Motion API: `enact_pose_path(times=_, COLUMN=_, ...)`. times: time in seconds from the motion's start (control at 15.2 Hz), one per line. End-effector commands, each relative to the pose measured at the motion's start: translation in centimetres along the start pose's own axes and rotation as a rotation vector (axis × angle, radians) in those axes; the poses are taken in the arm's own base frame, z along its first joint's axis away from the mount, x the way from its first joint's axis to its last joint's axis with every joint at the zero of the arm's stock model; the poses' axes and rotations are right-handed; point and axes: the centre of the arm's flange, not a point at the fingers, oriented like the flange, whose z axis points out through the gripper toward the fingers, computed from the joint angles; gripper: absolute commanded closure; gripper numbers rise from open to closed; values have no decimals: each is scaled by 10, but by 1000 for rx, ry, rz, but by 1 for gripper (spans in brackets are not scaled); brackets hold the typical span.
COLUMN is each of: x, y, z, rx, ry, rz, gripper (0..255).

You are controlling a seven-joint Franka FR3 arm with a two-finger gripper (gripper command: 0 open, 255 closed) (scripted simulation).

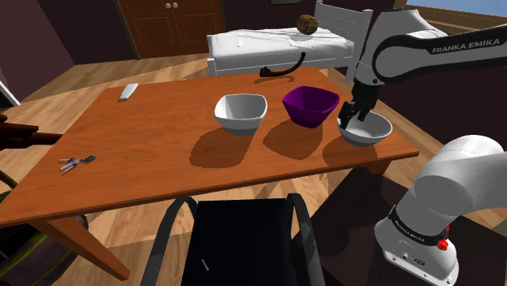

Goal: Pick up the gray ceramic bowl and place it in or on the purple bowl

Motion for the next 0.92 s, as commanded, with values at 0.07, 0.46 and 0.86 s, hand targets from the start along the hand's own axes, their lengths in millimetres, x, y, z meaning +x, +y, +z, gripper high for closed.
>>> enact_pose_path(times=0.07, x=-1, y=1, z=17, rx=0, ry=1, rz=1, gripper=0)
enact_pose_path(times=0.46, x=-1, y=1, z=20, rx=0, ry=1, rz=1, gripper=0)
enact_pose_path(times=0.86, x=-1, y=1, z=20, rx=0, ry=1, rz=1, gripper=255)
